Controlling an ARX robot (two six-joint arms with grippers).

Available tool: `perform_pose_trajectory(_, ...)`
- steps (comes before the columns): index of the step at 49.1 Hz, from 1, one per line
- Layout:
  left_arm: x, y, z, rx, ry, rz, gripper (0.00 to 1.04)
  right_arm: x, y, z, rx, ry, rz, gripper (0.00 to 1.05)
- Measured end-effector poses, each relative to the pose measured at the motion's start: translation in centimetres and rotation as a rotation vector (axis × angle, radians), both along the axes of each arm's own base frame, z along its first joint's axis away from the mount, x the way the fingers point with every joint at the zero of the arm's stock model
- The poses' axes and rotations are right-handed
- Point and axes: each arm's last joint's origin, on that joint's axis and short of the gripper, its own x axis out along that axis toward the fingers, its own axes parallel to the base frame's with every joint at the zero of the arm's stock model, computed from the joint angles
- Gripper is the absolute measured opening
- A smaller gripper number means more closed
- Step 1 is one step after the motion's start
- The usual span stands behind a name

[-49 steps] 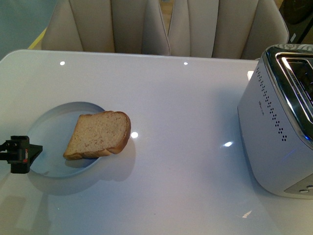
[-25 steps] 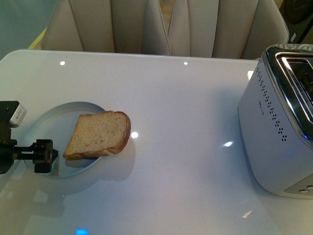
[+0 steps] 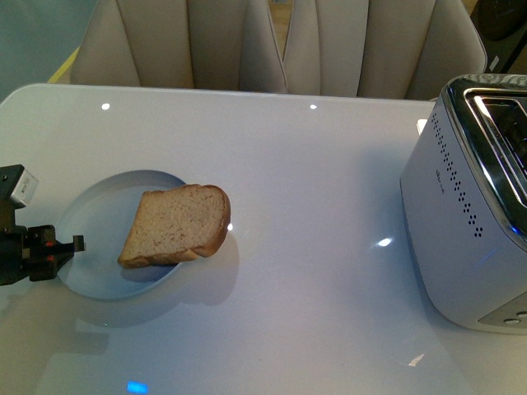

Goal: Left arm holds plate, right arm toasts bread

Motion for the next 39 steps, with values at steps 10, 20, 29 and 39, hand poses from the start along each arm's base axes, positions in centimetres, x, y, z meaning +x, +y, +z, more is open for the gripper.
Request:
perform_pose_trajectory(10,-0.6,0.9,0.5,-0.132,0.048,0.115,0.04,0.0,0.0,0.0,0.000,0.000,0.000,0.96)
perform_pose_trajectory(20,-3.1,1.1,1.5,-0.209,0.111,0.184,0.04,0.0,0.0,0.0,0.000,0.000,0.000,0.96)
perform_pose_trajectory(29,-5.3,1.0,4.5,-0.260,0.107,0.226,0.03,0.0,0.0,0.0,0.000,0.000,0.000,0.96)
perform_pose_trajectory(39,-6.5,0.5,9.0,-0.300,0.066,0.266,0.03,0.0,0.0,0.0,0.000,0.000,0.000,0.96)
